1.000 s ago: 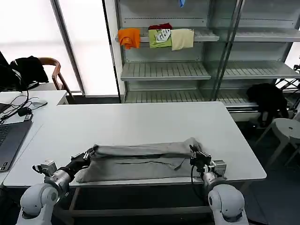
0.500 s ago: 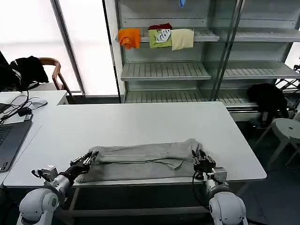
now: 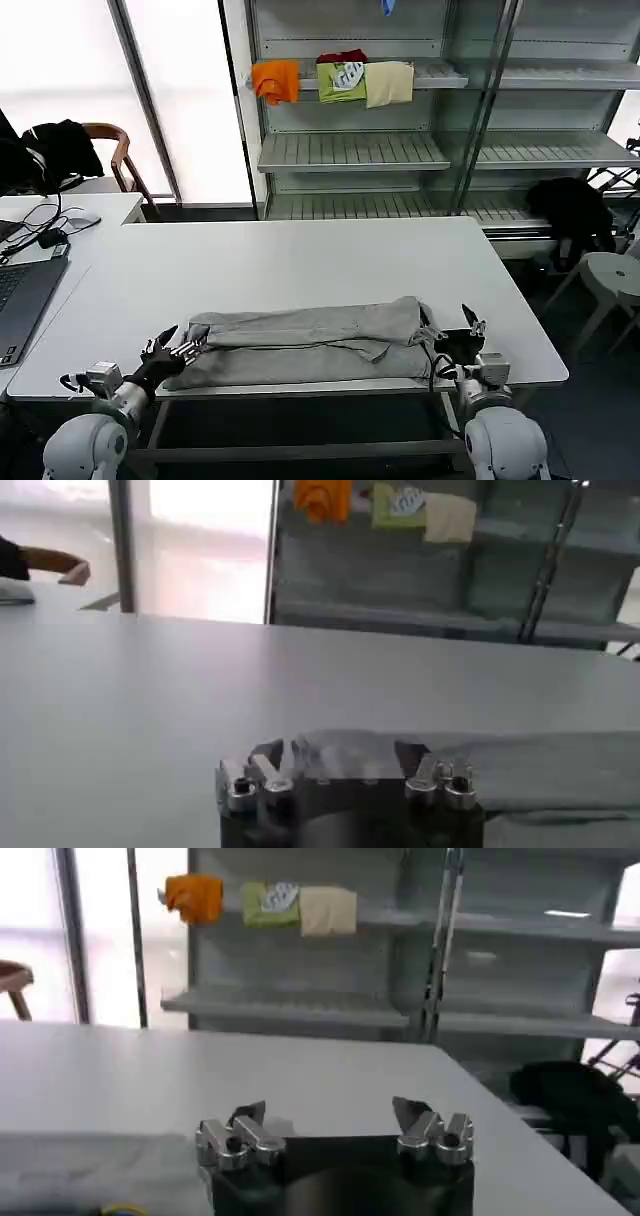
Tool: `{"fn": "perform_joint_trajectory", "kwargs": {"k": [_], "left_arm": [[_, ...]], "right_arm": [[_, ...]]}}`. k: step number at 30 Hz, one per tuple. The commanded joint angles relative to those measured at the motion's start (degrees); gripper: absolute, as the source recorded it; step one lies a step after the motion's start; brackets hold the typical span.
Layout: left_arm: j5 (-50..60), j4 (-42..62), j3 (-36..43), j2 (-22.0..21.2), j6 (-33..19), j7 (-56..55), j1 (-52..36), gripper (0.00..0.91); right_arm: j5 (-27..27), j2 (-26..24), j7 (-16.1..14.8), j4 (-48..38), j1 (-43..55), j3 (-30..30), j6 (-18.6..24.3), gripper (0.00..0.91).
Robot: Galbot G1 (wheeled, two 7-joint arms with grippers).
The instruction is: Fold and organize the clothes.
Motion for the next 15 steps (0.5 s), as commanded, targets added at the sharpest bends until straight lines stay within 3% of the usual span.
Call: {"fn": "perform_joint_trajectory", "kwargs": {"k": [1,4,5,7,11,13,15], "left_arm": [[2.13,0.25,1.17,-3.23,-3.45,-7.63,2.32,0.907],[2.50,0.76,1.35,-3.80,-4.00,-8.28,2.19,0.907],[2.51,0.87,1.53,-3.79,-4.26,-8.42,2.18,0.695],[3.00,1.06,1.64,-4.00,-4.58,-8.69,2.07,0.494],[3.49,1.54,1.93,-4.09,-4.63,-8.62,1.77,0.353],[3.68,1.89,2.06,-4.21,-4.54,-8.59,1.47,0.202],[3.85,2.09,2.19,-4.25,-4.51,-8.52,1.42,0.111]], "right_arm": [[11.61,-1.21,1.17,2.24,3.85,2.59,1.03,0.907],[11.54,-1.48,1.28,2.17,4.51,2.49,0.55,0.907],[11.46,-1.45,1.26,2.11,4.53,2.41,0.51,0.907],[11.20,-1.28,1.11,1.93,4.42,2.28,0.53,0.907],[10.62,-0.86,0.80,1.52,4.19,2.10,0.60,0.907],[10.55,-0.87,0.70,1.47,4.15,2.11,0.60,0.907],[10.51,-0.93,0.72,1.41,4.19,2.14,0.60,0.907]]}}
